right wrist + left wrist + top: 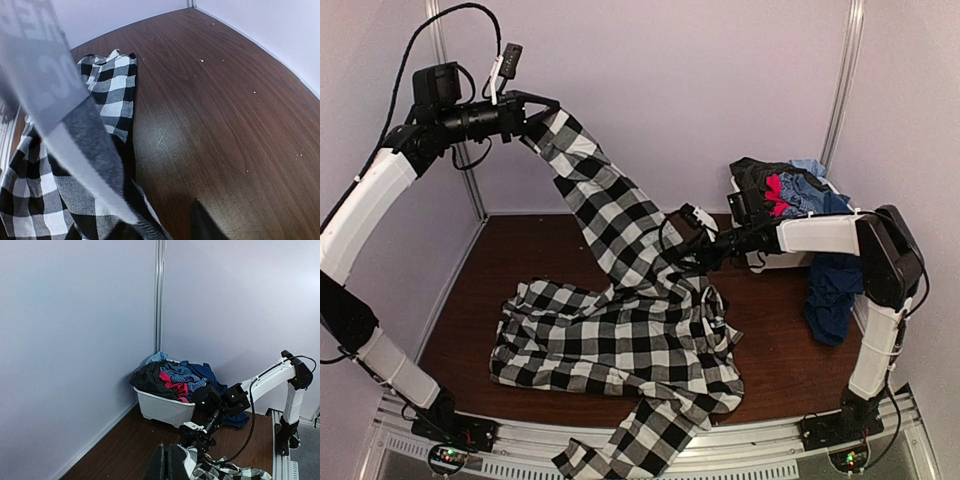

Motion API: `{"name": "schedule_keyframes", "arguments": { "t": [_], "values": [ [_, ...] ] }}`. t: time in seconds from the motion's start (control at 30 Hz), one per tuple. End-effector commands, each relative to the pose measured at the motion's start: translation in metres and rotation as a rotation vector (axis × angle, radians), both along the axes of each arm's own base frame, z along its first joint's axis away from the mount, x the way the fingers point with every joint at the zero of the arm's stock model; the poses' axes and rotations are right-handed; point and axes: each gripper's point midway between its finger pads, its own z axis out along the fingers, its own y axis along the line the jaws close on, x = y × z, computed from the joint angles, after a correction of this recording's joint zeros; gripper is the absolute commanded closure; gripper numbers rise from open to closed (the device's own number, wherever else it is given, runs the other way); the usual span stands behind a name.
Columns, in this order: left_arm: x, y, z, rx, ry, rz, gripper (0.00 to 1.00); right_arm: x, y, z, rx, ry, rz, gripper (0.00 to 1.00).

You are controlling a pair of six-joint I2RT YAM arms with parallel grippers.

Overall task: Fold and stack the mixed laundry pile
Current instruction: Flatten out the crumpled shirt at the center of the board.

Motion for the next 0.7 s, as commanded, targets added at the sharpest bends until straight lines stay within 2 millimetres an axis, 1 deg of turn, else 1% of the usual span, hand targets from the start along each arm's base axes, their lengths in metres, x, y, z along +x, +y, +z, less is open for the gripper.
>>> {"name": "schedule_keyframes", "arguments": {
  "t": [0.0,0.03,0.07,0.1,0.17,0.3,0.33,0.4,0.43,0.47,0.53,0.57,0.6,0.67],
  "values": [
    [-0.031,0.005,0.034,-0.028,-0.125,-0.036,1.00,0.012,0.000,0.025,0.062,-0.036,-0.014,0.85],
    [-0.036,0.005,0.033,-0.027,-0.124,-0.047,1.00,0.014,-0.001,0.029,0.071,-0.034,-0.030,0.97],
    [-0.042,0.004,0.031,-0.026,-0.124,-0.063,1.00,0.016,-0.003,0.033,0.082,-0.022,-0.052,1.00],
    [-0.050,0.002,0.027,-0.022,-0.120,-0.085,1.00,0.020,-0.005,0.039,0.095,-0.031,-0.079,1.00],
    [-0.074,-0.004,0.023,-0.010,-0.134,-0.122,1.00,0.025,-0.008,0.054,0.132,-0.048,-0.127,1.00],
    [-0.113,-0.022,-0.002,0.025,-0.124,-0.194,1.00,0.029,-0.013,0.081,0.200,-0.054,-0.172,1.00],
    [-0.123,-0.028,-0.010,0.036,-0.105,-0.225,1.00,0.030,-0.013,0.087,0.212,-0.053,-0.179,1.00],
    [-0.140,-0.046,-0.036,0.112,-0.093,-0.270,1.00,0.032,-0.012,0.098,0.229,-0.052,-0.179,1.00],
    [-0.146,-0.057,-0.054,0.161,-0.073,-0.274,1.00,0.032,-0.013,0.102,0.243,-0.037,-0.184,1.00],
    [-0.153,-0.070,-0.075,0.221,-0.046,-0.286,1.00,0.031,-0.012,0.107,0.257,-0.030,-0.181,1.00],
    [-0.157,-0.089,-0.127,0.387,-0.001,-0.272,0.87,0.026,-0.011,0.116,0.284,-0.031,-0.160,1.00],
    [-0.155,-0.094,-0.150,0.453,0.030,-0.263,0.80,0.022,-0.010,0.119,0.299,-0.029,-0.153,1.00],
    [-0.148,-0.093,-0.167,0.493,0.071,-0.226,0.69,0.020,-0.011,0.123,0.315,-0.029,-0.148,1.00],
    [-0.128,-0.083,-0.189,0.488,0.123,-0.108,0.43,0.014,-0.011,0.128,0.328,-0.024,-0.141,1.00]
  ]
}}
